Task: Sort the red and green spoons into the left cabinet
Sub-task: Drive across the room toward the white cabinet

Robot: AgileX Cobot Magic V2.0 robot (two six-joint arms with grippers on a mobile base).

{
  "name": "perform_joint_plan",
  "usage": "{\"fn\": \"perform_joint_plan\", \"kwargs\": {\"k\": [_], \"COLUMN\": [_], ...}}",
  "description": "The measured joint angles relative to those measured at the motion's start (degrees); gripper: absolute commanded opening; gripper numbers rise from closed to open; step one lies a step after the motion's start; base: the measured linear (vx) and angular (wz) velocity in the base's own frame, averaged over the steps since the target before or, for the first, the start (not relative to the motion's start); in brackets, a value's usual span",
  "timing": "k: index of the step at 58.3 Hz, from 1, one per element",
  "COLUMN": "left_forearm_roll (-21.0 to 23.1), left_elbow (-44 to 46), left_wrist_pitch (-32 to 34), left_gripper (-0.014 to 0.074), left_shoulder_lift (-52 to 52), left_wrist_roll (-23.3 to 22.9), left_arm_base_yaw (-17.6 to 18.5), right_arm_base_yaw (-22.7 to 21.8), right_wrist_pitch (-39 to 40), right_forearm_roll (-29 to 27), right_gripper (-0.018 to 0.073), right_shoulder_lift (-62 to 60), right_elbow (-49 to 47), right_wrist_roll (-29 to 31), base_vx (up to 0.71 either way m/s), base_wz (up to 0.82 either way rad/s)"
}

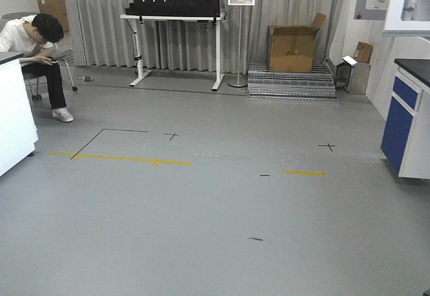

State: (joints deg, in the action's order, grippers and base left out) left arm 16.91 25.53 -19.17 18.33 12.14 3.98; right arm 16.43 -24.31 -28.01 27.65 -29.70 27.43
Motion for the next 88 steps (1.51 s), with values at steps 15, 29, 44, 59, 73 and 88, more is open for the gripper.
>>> {"fn": "perform_joint_plan", "kwargs": {"k": [15, 29, 44, 59, 73, 88], "left_forearm_roll": [0.00, 0.00, 0.00, 0.00, 0.00, 0.00], "left_elbow": [0.00, 0.00, 0.00, 0.00, 0.00, 0.00], "left_wrist_pitch": [0.00, 0.00, 0.00, 0.00, 0.00, 0.00], "left_gripper": [-0.0003, -0.0003, -0.0003, -0.0003, -0.0003, -0.0003], "left_shoulder_lift": [0.00, 0.00, 0.00, 0.00, 0.00, 0.00], "left_wrist_roll": [0.00, 0.00, 0.00, 0.00, 0.00, 0.00], "left_arm_base_yaw": [0.00, 0.00, 0.00, 0.00, 0.00, 0.00], "right_arm_base_yaw": [0.00, 0.00, 0.00, 0.00, 0.00, 0.00], "right_wrist_pitch": [0.00, 0.00, 0.00, -0.05, -0.05, -0.05], "right_forearm_roll": [0.00, 0.00, 0.00, 0.00, 0.00, 0.00], "right_gripper": [-0.0003, -0.0003, -0.0003, -0.0003, -0.0003, -0.0003], "right_shoulder_lift": [0.00, 0.00, 0.00, 0.00, 0.00, 0.00], "right_elbow": [0.00, 0.05, 0.05, 0.05, 0.05, 0.05], "right_wrist_roll": [0.00, 0.00, -0.02, -0.02, -0.02, -0.02], "base_vx": [0.57, 0.58, 0.60, 0.61, 0.61, 0.61], "base_wz": [-0.02, -0.06, -0.02, 0.02, -0.01, -0.04]}}
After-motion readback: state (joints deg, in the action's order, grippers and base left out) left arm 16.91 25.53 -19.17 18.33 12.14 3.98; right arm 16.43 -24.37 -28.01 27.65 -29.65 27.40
